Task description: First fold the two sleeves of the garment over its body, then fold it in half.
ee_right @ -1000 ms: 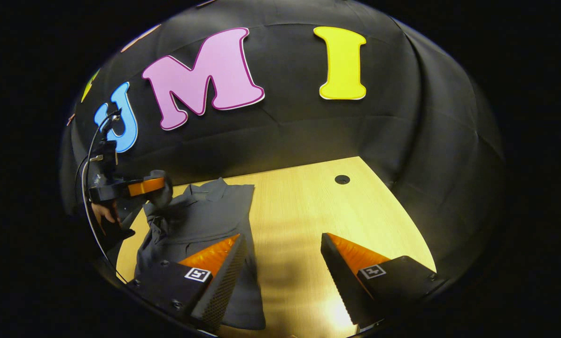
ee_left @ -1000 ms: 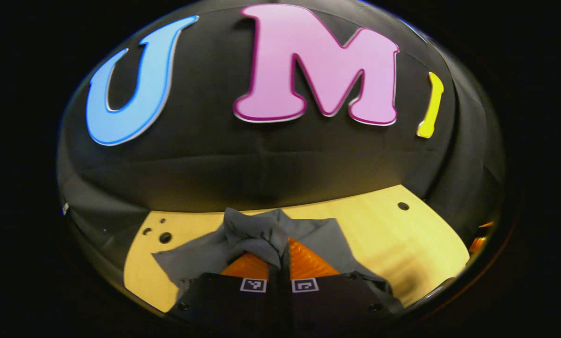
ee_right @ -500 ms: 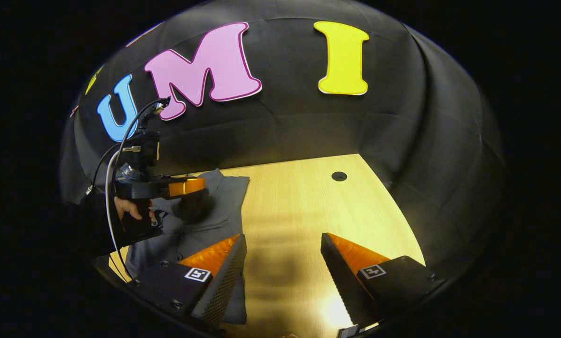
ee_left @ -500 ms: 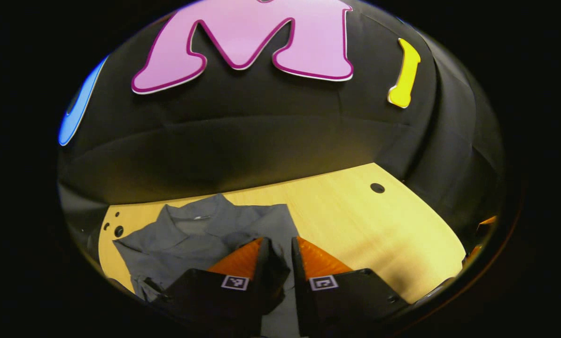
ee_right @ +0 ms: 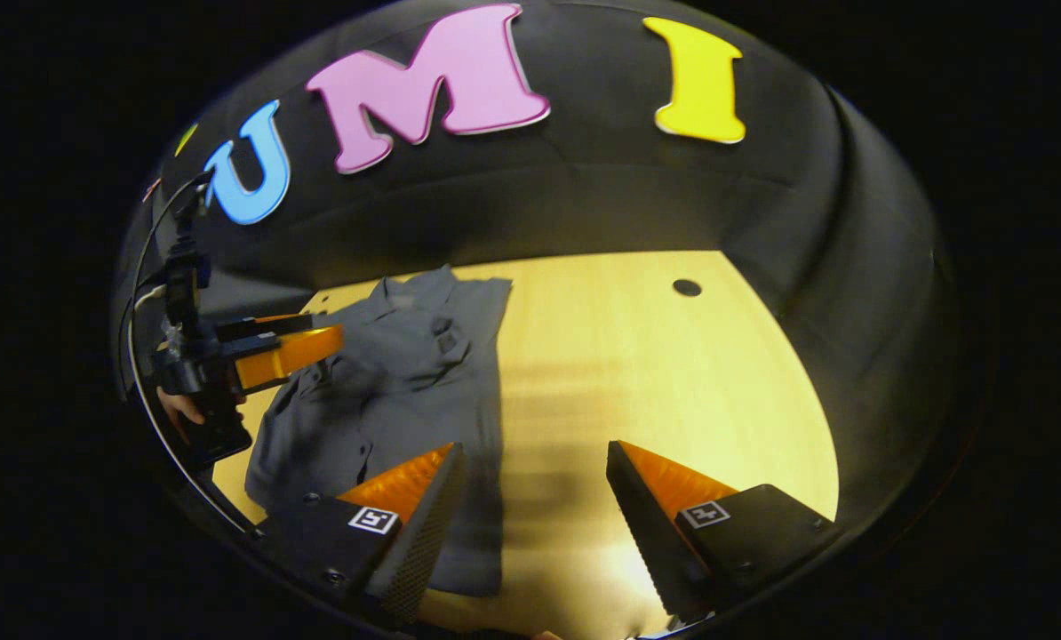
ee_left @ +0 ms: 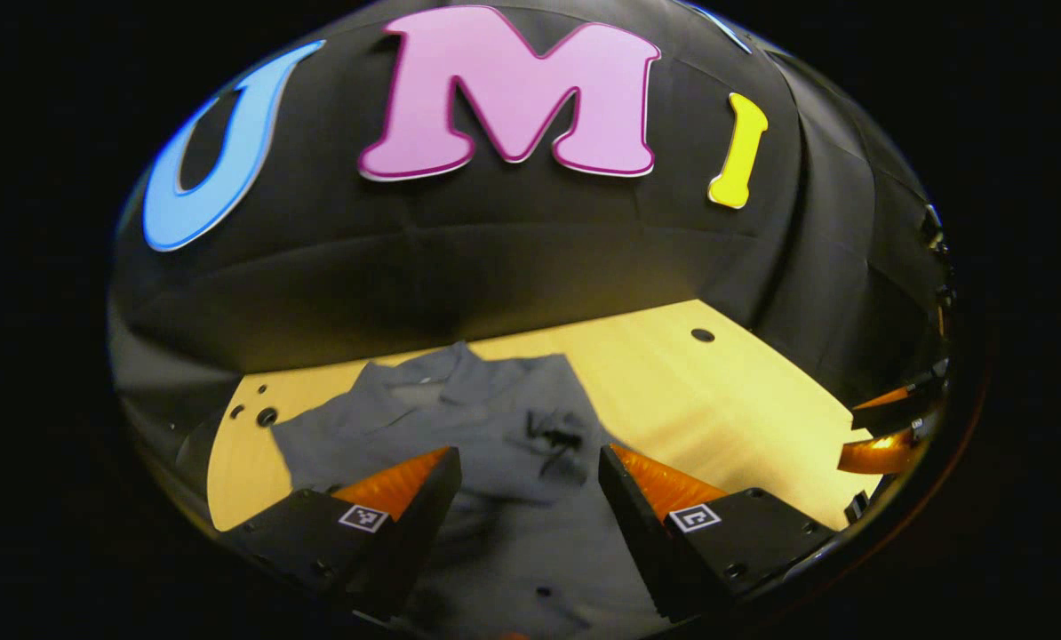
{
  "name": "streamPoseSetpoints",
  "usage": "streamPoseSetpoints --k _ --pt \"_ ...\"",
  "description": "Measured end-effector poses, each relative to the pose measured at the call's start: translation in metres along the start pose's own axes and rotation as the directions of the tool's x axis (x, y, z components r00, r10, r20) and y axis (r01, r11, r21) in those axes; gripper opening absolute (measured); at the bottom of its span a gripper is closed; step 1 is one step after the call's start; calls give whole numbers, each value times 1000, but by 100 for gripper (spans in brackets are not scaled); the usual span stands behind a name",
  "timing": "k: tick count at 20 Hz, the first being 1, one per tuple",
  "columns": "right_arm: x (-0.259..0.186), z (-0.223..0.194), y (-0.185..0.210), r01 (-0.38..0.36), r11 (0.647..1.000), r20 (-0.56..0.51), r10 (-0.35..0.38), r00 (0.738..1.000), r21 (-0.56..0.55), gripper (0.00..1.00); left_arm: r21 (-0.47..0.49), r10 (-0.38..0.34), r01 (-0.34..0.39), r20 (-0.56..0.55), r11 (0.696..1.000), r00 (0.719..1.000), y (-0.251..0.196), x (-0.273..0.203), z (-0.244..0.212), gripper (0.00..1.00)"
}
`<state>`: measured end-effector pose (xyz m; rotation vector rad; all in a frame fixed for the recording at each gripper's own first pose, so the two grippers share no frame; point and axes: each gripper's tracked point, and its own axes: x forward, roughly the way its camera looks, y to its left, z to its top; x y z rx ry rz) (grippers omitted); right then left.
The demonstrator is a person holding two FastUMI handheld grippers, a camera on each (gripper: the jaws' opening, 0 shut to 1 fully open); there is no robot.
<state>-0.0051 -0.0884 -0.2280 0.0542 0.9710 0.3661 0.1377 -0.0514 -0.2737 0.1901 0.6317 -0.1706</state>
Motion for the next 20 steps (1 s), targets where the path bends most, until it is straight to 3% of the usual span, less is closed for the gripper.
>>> streamPoseSetpoints --k 5,11,17,20 --pt "7 -73 53 -58 998 -166 55 985 -14 99 -39 116 -121 -119 992 986 67 -93 -114 99" --pt "9 -149 64 -5 999 -294 -9 956 -46 99 -152 228 -275 -270 949 935 129 -184 -243 99" --pt "13 -174 55 79 996 -319 -86 944 -33 99 -162 261 -327 -332 931 907 156 -211 -294 99" --pt "14 -180 60 89 994 -314 -104 944 -61 99 -203 238 -312 -322 928 917 149 -204 -293 99"
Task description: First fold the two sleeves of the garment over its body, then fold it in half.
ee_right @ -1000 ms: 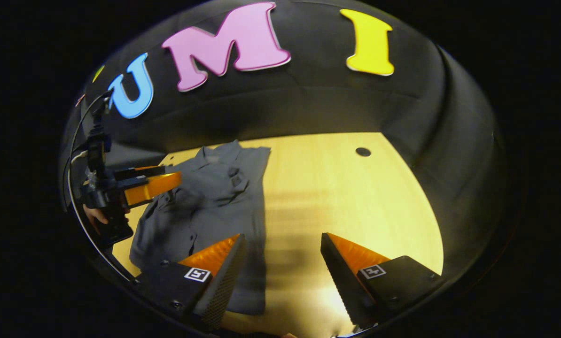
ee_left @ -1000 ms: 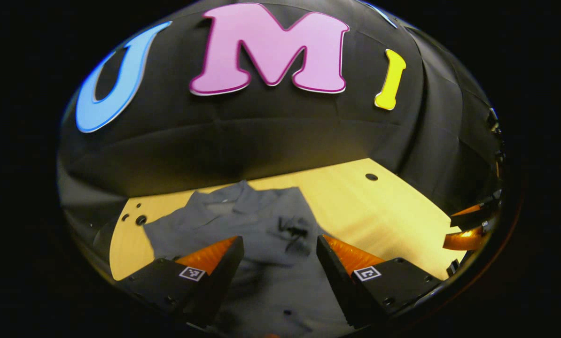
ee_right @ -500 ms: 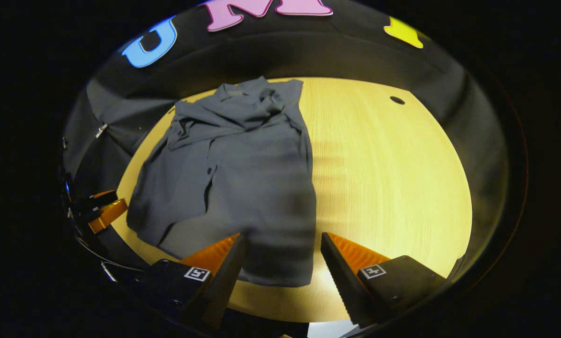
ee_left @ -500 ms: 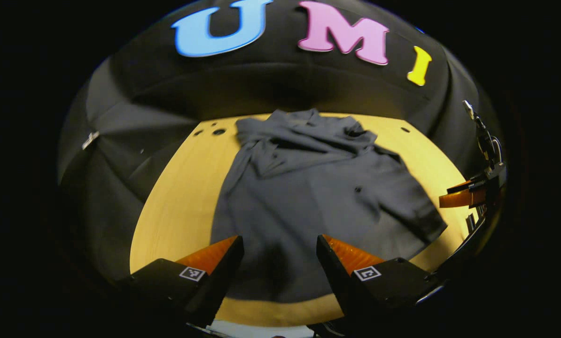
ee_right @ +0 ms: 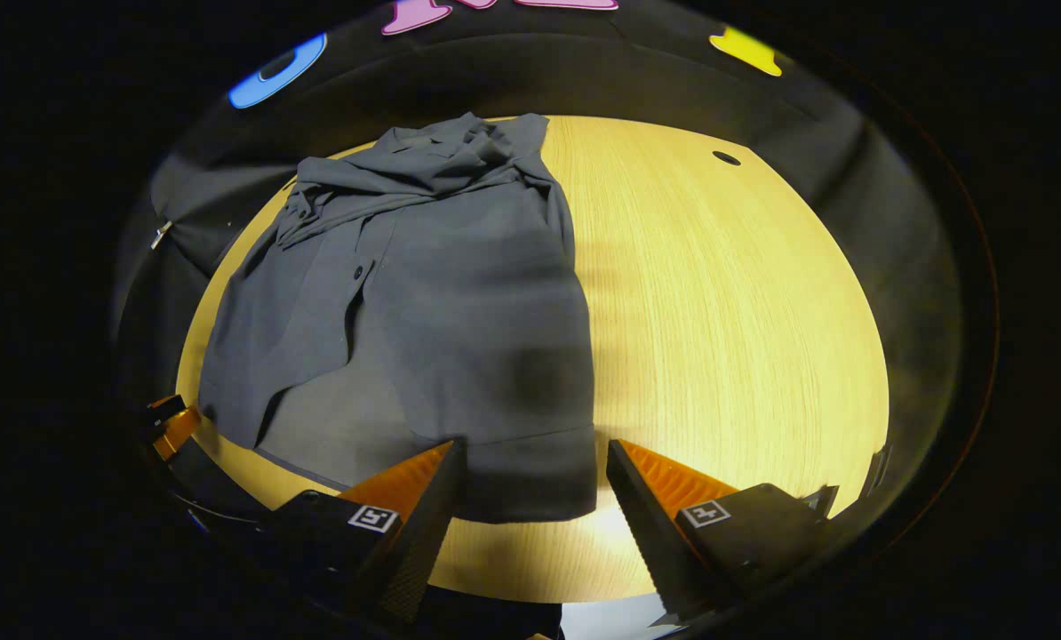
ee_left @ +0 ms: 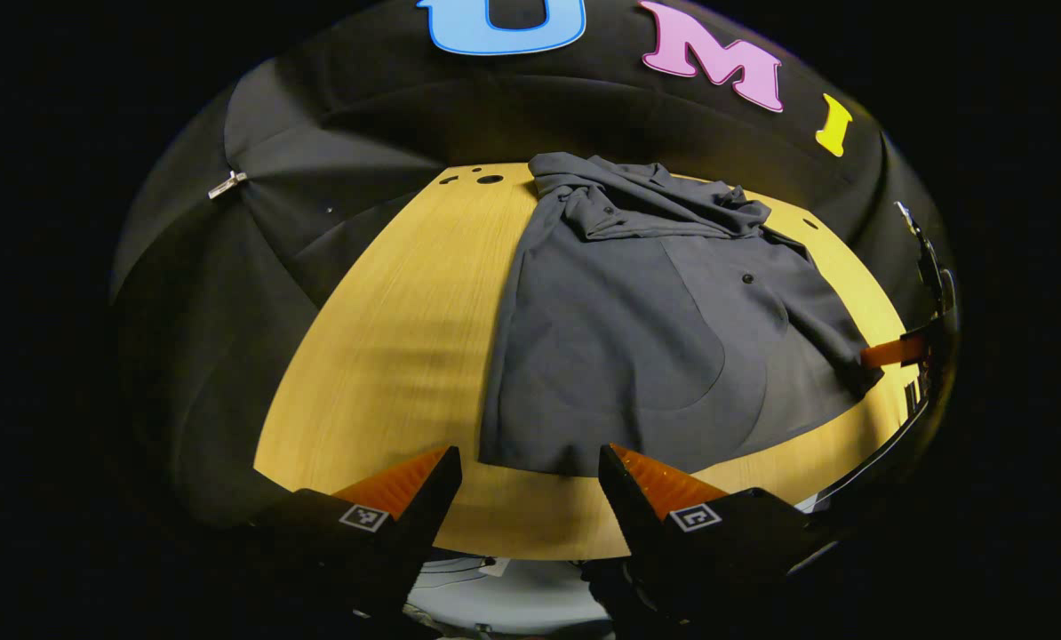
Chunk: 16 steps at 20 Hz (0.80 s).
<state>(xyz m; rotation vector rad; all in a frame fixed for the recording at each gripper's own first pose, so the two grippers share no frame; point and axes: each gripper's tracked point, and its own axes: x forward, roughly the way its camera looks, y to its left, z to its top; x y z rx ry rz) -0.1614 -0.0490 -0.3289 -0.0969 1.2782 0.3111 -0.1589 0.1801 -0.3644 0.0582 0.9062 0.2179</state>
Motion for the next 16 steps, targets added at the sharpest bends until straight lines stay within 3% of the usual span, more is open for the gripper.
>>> streamPoseSetpoints --k 4,12,13,14,16 --pt "12 -6 -2 31 998 -6 -32 999 -54 98 -21 -1 0 -23 1000 1000 -4 27 3 99" --pt "15 -7 0 17 999 0 -17 1000 -33 99 -20 30 -31 -60 999 998 -6 48 6 99" --pt "17 -6 1 17 999 1 -17 1000 -29 93 -18 26 -27 -59 999 998 -9 49 7 99" --pt "16 -4 2 16 999 -4 -16 1000 -29 98 -17 22 -23 -76 1000 997 -12 52 3 98" --pt "21 -5 11 1 999 -14 -1 1000 -45 93 -29 30 -33 -79 999 996 -13 54 2 98"
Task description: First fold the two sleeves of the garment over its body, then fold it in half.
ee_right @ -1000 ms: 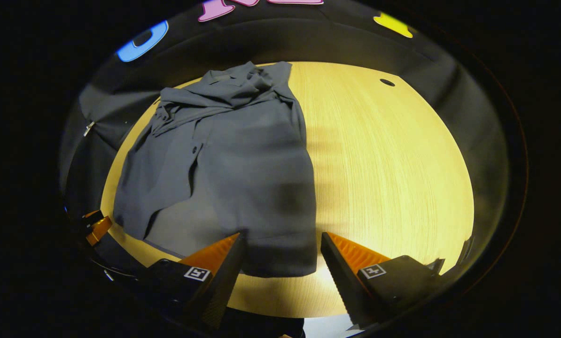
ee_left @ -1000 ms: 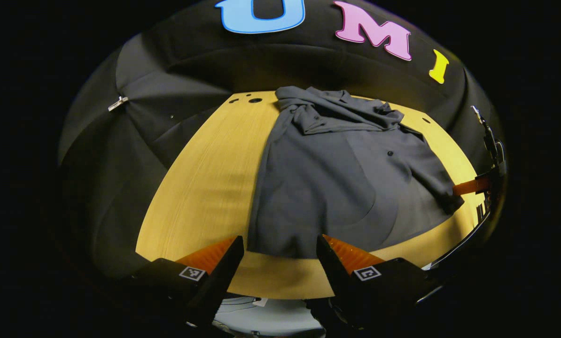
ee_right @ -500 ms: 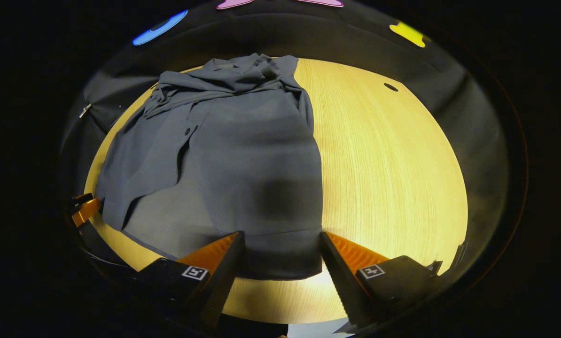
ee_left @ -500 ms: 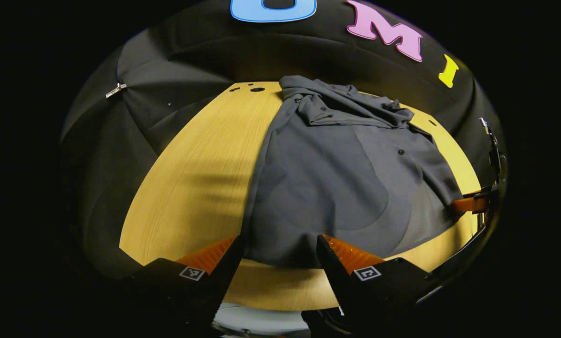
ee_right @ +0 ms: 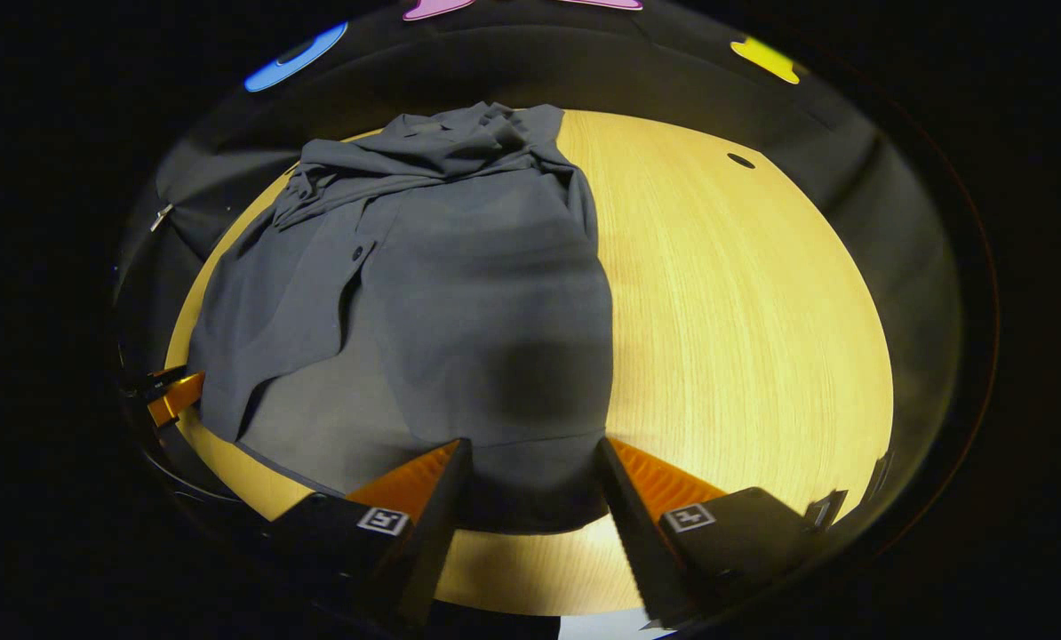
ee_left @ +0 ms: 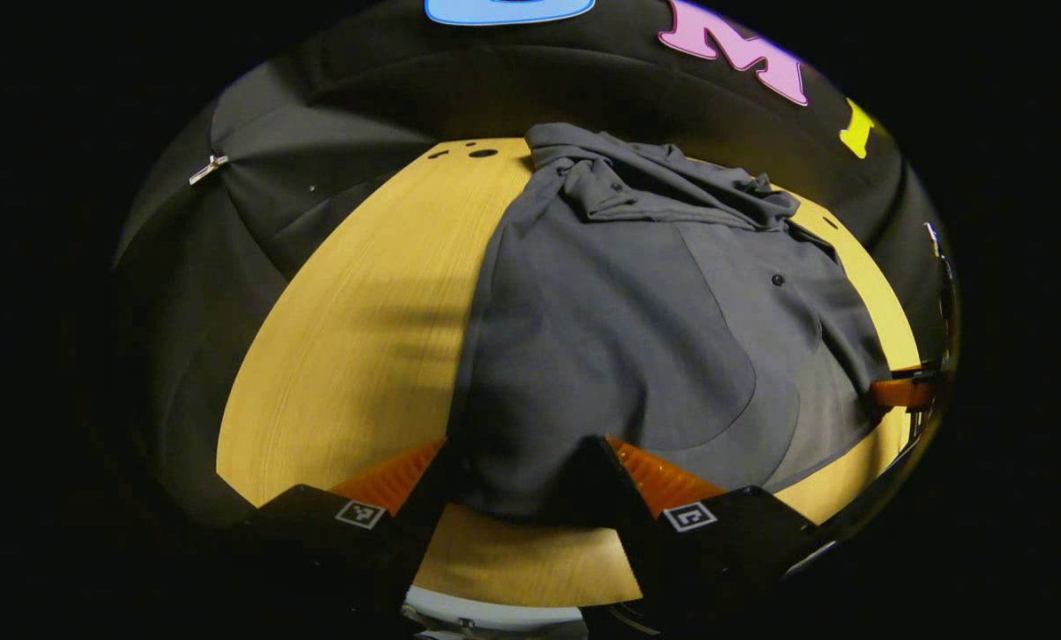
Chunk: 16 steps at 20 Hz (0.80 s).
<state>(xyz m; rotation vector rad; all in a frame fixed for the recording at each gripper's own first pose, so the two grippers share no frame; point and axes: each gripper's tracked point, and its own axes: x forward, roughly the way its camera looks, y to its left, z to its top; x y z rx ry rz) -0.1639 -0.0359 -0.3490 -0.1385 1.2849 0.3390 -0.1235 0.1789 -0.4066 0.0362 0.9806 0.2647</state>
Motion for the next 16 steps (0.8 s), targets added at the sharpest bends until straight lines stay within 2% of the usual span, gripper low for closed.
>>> streamPoseSetpoints --k 3,6,7,8,9,10,11,13,16 --pt "-1 -1 13 -14 1000 -51 13 999 -13 55 5 -12 12 19 1000 1000 -12 -1 3 91" --pt "1 1 19 -29 999 -79 28 996 -14 24 71 -31 29 39 997 999 -30 1 4 45" --pt "3 0 21 -45 999 -88 44 995 -9 29 80 -26 22 40 997 999 -33 1 4 29" --pt "2 1 23 -56 998 -90 56 994 -3 15 76 -27 23 48 997 998 -35 1 5 27" --pt "0 2 23 -66 998 -94 65 993 -7 15 64 -35 31 53 997 998 -38 1 4 18" --pt "0 1 23 -82 997 -92 81 993 -13 10 49 -45 42 56 998 997 -39 1 6 10" --pt "3 2 24 -97 995 -92 95 991 -15 7 31 -62 61 52 998 997 -39 0 6 6" --pt "2 2 23 -108 994 -110 108 988 9 6 9 -102 102 37 995 994 -41 0 8 6" --pt "-6 13 27 -145 988 -82 149 985 59 6 -9 -139 140 87 990 987 -42 -14 26 6"
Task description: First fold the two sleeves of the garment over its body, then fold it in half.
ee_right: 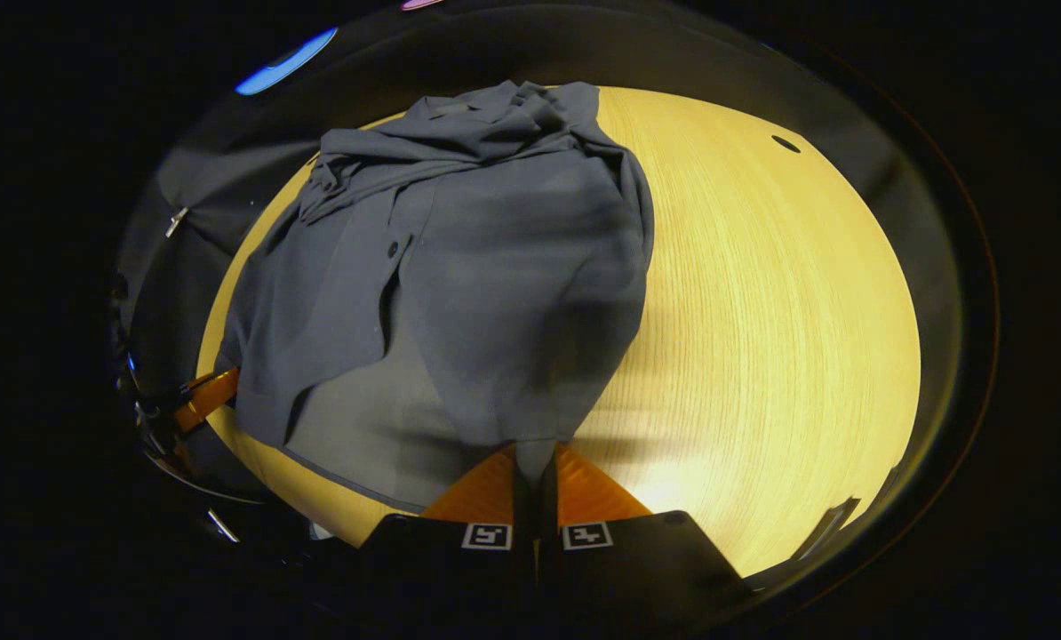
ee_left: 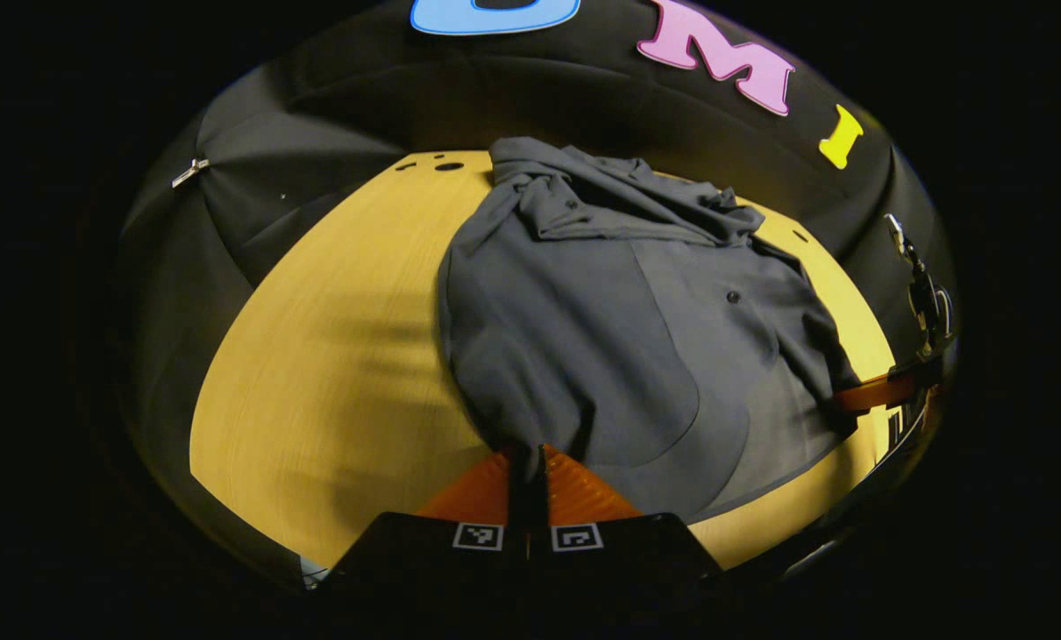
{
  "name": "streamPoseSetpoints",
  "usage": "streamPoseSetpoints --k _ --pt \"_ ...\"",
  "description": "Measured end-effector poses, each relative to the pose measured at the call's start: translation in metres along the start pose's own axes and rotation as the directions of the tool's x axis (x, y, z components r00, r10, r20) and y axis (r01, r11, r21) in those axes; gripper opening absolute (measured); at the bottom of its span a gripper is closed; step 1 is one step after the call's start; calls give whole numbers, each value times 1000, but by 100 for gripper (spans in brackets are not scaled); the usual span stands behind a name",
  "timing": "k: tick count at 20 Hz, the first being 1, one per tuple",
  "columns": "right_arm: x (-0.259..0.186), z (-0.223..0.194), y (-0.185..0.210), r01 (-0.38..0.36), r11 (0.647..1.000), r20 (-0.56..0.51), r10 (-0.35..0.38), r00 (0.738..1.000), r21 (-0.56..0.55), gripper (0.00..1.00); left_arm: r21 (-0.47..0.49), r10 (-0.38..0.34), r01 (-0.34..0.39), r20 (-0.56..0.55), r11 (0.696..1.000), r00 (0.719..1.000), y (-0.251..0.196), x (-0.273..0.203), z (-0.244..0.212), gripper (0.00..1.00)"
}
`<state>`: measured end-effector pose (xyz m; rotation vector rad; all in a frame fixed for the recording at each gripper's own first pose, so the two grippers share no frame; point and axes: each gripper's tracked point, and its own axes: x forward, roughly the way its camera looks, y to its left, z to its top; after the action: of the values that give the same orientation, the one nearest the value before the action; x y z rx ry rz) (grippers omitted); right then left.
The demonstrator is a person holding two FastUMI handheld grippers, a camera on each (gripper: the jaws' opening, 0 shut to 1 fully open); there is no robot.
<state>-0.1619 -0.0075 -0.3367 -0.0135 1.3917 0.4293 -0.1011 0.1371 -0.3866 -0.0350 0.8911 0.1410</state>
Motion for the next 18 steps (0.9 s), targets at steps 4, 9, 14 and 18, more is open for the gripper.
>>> streamPoseSetpoints --k 4,9,14,18 --pt "-14 14 5 -31 999 42 30 999 22 6 -11 -48 49 61 999 997 -10 -12 25 6" --pt "-27 47 20 -62 998 100 61 993 5 6 22 -83 81 86 996 993 -22 -11 58 6" --pt "-42 98 34 -90 996 199 89 976 -1 6 36 -116 112 146 993 982 -34 -19 102 5" --pt "-58 141 39 -113 994 272 112 956 -13 6 34 -109 104 203 994 973 -31 -20 145 6"
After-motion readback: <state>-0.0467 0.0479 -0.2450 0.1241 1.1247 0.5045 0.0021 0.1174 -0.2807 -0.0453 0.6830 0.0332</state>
